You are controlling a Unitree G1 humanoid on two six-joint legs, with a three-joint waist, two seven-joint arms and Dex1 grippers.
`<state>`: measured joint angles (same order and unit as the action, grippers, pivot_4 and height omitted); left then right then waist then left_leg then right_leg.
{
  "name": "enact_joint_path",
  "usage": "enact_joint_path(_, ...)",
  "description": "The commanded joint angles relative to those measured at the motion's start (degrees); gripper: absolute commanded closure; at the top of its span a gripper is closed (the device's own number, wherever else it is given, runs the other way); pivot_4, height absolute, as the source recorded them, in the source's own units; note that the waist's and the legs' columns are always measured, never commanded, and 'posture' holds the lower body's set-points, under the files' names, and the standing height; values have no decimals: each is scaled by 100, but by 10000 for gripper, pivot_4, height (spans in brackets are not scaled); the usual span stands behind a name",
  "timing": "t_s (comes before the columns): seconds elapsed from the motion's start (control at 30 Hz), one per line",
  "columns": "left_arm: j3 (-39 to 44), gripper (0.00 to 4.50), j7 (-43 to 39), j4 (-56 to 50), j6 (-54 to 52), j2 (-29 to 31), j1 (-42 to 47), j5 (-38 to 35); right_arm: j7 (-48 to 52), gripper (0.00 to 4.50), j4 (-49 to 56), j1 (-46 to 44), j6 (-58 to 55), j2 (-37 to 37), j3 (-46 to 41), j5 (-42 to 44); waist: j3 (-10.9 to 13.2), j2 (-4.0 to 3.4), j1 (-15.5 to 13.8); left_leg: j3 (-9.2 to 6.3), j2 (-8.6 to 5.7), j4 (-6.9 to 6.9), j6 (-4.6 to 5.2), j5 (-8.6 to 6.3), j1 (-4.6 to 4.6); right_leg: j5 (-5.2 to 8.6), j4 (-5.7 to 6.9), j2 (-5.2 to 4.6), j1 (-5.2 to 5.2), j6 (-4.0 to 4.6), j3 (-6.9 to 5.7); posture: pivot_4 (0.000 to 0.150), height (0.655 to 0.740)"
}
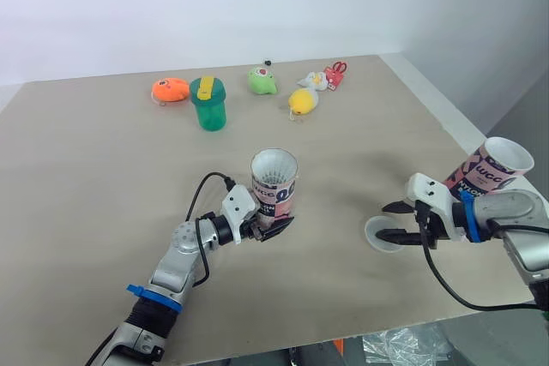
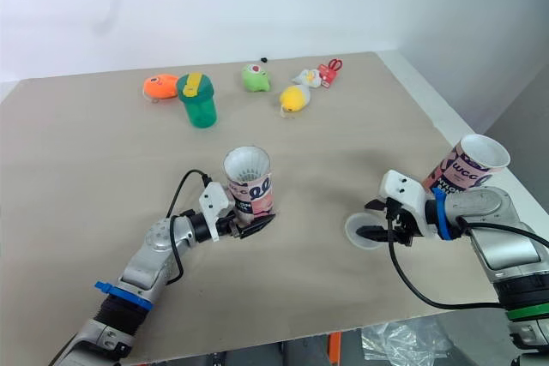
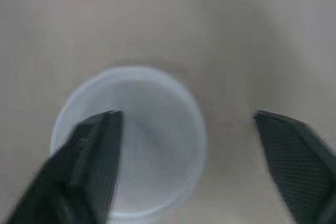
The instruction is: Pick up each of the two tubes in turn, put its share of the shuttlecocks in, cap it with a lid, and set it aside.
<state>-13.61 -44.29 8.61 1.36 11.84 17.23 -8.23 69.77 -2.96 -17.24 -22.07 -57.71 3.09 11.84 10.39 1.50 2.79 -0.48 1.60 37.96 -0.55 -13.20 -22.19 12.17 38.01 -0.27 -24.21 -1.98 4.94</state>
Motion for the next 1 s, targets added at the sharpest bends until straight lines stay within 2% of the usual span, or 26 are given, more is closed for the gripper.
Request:
enact_joint_path(0.03,-53,5867,-32,256,-77,74,-152,75,6,27338,-85,21,113,9,23,-101,-2,2,0,0,0,0,0,0,2,0,0,0,1,0,0,1500,7400)
enact_joint_path(0.1,-63,5867,-25,247,-80,64,-167,75,21,37131,-107,15,129,13,19,-93,-8,5,0,0,0,0,0,0,4,0,0,0,3,0,0,1500,7400)
enact_joint_path(0.17,-85,5867,-40,231,-93,62,-185,74,40,44614,-120,-9,146,25,-11,-53,-11,5,0,0,1,-1,0,0,7,1,0,1,4,1,-1,1500,7400)
enact_joint_path(0.33,-89,5867,-50,268,-76,57,-199,70,275,44614,160,-380,-77,46,-204,393,-11,3,9,0,1,-5,-1,-1,9,3,-1,1,4,3,0,1500,7400)
enact_joint_path(0.4,-100,5867,-62,322,-50,91,-174,109,305,44614,490,-976,-541,141,-352,832,-13,-3,24,3,1,-6,-1,-1,9,2,-1,2,2,1,4,1500,7400)
enact_joint_path(0.53,-70,5867,-89,429,-19,114,-103,95,6,44614,1224,-2956,-1476,749,-173,1441,-21,-52,109,3,-8,-6,-1,0,14,-7,-1,9,-5,-12,28,1500,7400)
enact_joint_path(0.63,-76,5867,-114,523,20,116,-72,121,-127,44614,1371,-3886,-1618,1229,213,1392,-48,-18,105,-26,-7,-19,0,0,10,0,-4,18,-1,-1,9,1500,7400)
enact_joint_path(0.7,-82,5867,-111,552,23,106,-65,131,-85,44614,1389,-4204,-1569,1421,495,1267,-62,-3,88,-51,-4,-33,-3,-1,9,17,-17,21,12,18,-10,1500,7400)
enact_joint_path(1.0,-126,5867,-62,359,-76,143,-178,137,96,44614,1025,-4700,-937,1917,1415,571,-65,-23,15,-46,-4,-52,-3,-3,-24,-2,-73,13,7,-13,-11,1500,7400)
